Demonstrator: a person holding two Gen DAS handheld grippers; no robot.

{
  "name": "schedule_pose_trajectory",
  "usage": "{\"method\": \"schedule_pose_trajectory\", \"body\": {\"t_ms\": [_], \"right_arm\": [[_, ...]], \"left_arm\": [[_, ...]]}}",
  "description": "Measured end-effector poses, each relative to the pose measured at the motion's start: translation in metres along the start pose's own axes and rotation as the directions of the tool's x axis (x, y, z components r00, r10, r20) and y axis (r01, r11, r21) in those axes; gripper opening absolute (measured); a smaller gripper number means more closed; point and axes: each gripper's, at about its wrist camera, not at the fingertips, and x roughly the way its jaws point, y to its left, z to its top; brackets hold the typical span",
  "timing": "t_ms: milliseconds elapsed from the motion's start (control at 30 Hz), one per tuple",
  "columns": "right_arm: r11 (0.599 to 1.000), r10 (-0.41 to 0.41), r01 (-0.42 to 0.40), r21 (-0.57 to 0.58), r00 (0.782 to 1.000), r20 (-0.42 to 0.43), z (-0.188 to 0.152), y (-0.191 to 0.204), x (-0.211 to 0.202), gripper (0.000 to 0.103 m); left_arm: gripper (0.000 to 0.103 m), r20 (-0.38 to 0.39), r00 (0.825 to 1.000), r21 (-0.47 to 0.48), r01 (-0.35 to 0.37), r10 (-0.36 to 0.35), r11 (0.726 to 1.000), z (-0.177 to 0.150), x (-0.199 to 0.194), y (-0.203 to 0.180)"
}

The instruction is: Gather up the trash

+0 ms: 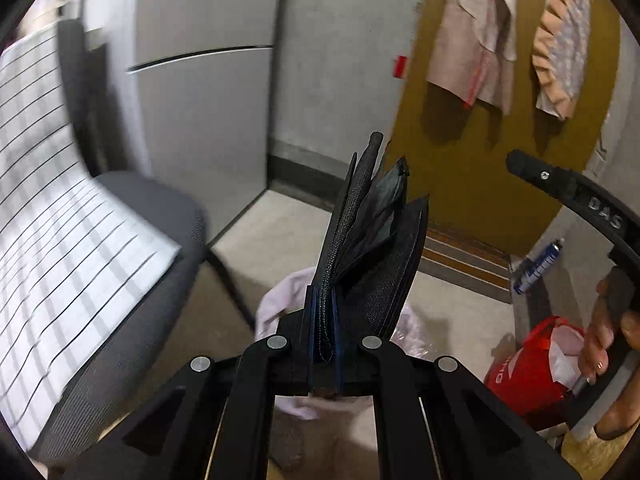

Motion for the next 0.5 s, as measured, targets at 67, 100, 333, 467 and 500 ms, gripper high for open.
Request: {"method": "schedule_pose_trajectory", "body": {"t_ms": [67,100,333,467,500], "right_arm": [[1.0,-0.012,0.012,0.016,1.0,-0.003,-0.002,-0.008,0.001,0.04],[1.0,-0.017,0.017,0.022,1.0,-0.006,-0.003,-0.011,0.002,0.04],[0.999,-0.028,0.03,0.035,0.998,-0.061,-0.015,-0.022,0.017,0.042],[1.0,0.0,0.002,0.03,0.996,-0.086,-0.02,-0.012,0.02,0.042],[1.0,0.011,-0.009,0.022,0.996,-0.09,-0.021,-0.007,0.019,0.042]], "left_arm": [[0.013,-0.005,1.0,0.014,0.012,-0.012,1.0,0.005,0.014,-0.008],[0.016,-0.007,1.0,0.021,0.027,-0.027,0.999,0.006,0.021,-0.012],[0.069,0.022,0.998,0.032,-0.053,0.052,0.998,0.0,0.036,-0.003],[0.069,0.041,0.991,-0.004,-0.127,0.127,0.992,-0.004,0.014,0.021],[0.069,0.044,0.988,-0.017,-0.144,0.145,0.989,-0.006,0.006,0.029]]}}
